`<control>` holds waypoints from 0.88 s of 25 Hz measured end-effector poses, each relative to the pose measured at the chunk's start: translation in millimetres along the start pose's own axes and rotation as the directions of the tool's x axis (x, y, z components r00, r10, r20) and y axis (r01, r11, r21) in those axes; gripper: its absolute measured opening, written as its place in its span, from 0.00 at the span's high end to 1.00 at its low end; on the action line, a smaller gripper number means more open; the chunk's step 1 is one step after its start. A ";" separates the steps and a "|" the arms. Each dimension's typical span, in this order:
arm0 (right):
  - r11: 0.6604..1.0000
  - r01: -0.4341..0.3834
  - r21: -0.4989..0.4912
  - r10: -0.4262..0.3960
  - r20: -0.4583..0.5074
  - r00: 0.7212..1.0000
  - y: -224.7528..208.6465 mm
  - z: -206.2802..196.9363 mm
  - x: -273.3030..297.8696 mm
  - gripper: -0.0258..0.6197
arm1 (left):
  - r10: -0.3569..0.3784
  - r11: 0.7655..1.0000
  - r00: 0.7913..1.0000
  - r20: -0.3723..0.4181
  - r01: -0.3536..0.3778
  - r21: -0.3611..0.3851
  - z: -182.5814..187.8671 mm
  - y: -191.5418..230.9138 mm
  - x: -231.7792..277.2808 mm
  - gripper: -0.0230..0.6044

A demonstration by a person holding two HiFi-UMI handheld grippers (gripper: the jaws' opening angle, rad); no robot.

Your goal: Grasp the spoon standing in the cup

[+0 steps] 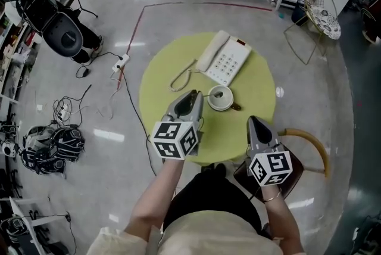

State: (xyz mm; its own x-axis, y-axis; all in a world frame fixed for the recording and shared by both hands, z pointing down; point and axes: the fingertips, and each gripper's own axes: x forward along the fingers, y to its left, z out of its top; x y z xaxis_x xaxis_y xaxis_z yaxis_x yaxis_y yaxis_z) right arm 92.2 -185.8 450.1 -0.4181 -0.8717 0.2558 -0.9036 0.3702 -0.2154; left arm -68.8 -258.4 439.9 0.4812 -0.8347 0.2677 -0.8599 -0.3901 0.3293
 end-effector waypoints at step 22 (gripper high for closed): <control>0.999 -0.038 -0.036 0.039 0.024 0.999 6.9 9.9 -18.6 0.96 | 0.025 1.000 0.999 0.022 -0.025 -0.004 -6.0 -13.6 -40.6 0.87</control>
State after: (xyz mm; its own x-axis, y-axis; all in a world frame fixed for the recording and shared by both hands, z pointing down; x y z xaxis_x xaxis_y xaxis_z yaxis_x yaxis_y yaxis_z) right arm 94.7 -170.3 434.5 -0.4506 -0.8639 0.2249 -0.8899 0.4145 -0.1905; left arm -75.6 -216.9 430.0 0.4554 -0.8528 0.2556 -0.8711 -0.3675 0.3259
